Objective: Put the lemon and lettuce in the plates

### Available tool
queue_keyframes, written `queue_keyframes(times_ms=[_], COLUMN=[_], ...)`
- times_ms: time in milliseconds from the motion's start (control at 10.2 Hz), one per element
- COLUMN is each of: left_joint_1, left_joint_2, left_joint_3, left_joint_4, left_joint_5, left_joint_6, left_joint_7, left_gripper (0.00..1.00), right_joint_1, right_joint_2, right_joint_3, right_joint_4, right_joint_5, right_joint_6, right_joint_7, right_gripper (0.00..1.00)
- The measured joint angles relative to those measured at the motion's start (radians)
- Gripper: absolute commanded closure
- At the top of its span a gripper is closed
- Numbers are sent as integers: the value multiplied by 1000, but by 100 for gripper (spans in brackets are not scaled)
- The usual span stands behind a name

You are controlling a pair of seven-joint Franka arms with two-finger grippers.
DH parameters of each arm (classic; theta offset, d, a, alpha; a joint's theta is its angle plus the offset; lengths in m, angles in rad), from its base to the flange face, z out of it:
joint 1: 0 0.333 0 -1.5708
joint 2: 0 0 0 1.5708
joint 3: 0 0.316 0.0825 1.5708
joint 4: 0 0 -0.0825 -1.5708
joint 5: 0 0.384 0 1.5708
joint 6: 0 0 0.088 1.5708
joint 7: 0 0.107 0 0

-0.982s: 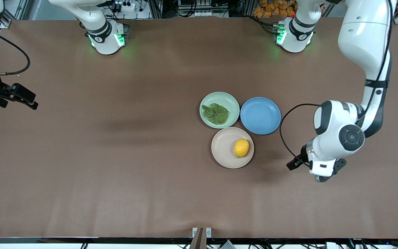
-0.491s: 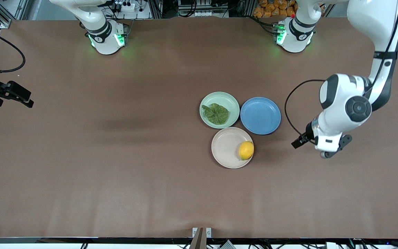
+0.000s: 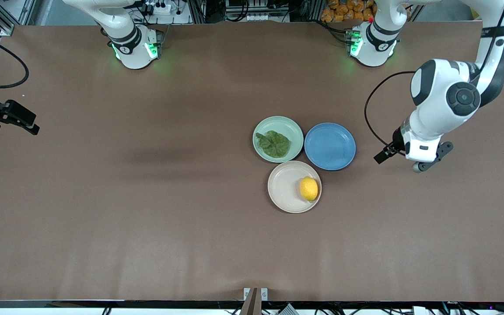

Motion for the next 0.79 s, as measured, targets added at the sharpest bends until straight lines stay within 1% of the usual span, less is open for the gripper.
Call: queue_keyframes(times_ms=[196,295,589,786], left_joint_1=[1,1,1,-2], left_joint_2=[-30,-33,-37,-36], left_joint_3=[1,1,0,-5], left_joint_4=[-10,14,122,204], left_joint_5=[0,-1,-1,-1], left_joint_6=[16,25,27,9], left_joint_7=[10,29,100,108], left_gripper=[0,0,0,0], right_joint_1=[0,1,4,5], right_joint_2=[-9,-17,-37,-40], right_joint_3=[0,1,1,0], right_joint_4=[0,0,-7,-11], right_joint_5=[0,0,-3,-7], right_joint_6=[0,-3,-13,-16], right_joint_7=[0,-1,-2,-3], right_gripper=[0,0,0,0])
